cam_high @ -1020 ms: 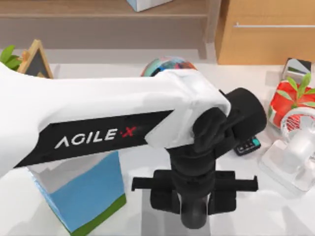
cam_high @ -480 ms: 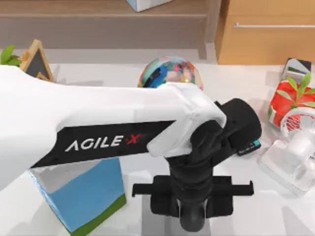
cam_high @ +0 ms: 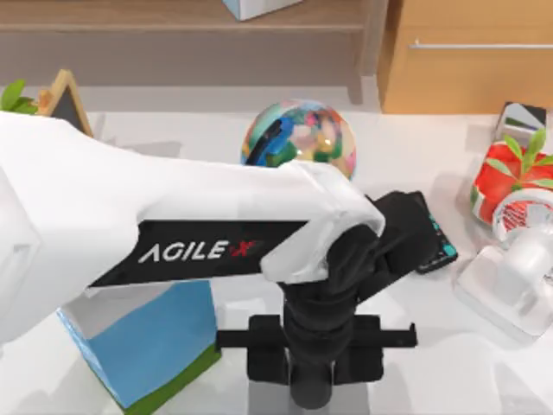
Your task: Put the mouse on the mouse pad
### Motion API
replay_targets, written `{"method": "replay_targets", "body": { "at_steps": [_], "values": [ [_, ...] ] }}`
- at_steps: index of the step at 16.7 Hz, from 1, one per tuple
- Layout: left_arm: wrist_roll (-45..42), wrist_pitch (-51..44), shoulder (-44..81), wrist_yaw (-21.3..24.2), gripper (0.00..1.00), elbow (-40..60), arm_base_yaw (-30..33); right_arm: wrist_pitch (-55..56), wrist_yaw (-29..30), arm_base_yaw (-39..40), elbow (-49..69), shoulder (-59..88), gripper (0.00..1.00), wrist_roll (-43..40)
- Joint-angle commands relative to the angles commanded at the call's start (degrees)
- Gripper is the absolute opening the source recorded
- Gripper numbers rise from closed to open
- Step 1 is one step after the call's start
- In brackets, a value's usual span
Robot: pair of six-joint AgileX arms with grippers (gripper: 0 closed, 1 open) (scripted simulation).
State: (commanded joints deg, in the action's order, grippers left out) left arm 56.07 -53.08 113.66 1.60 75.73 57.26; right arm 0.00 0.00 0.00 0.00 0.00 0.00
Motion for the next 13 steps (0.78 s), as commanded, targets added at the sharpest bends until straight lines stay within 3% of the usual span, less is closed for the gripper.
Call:
{"method": "replay_targets", "body": {
  "at_steps": [1,13],
  "values": [
    [0.0,0.0,0.0,0.0,0.0,0.0,0.0,0.0,0.0,0.0,0.0,0.0,1.0,0.0],
    [0.0,0.0,0.0,0.0,0.9,0.0,0.0,0.0,0.0,0.0,0.0,0.0,1.0,0.0]
  ]
}}
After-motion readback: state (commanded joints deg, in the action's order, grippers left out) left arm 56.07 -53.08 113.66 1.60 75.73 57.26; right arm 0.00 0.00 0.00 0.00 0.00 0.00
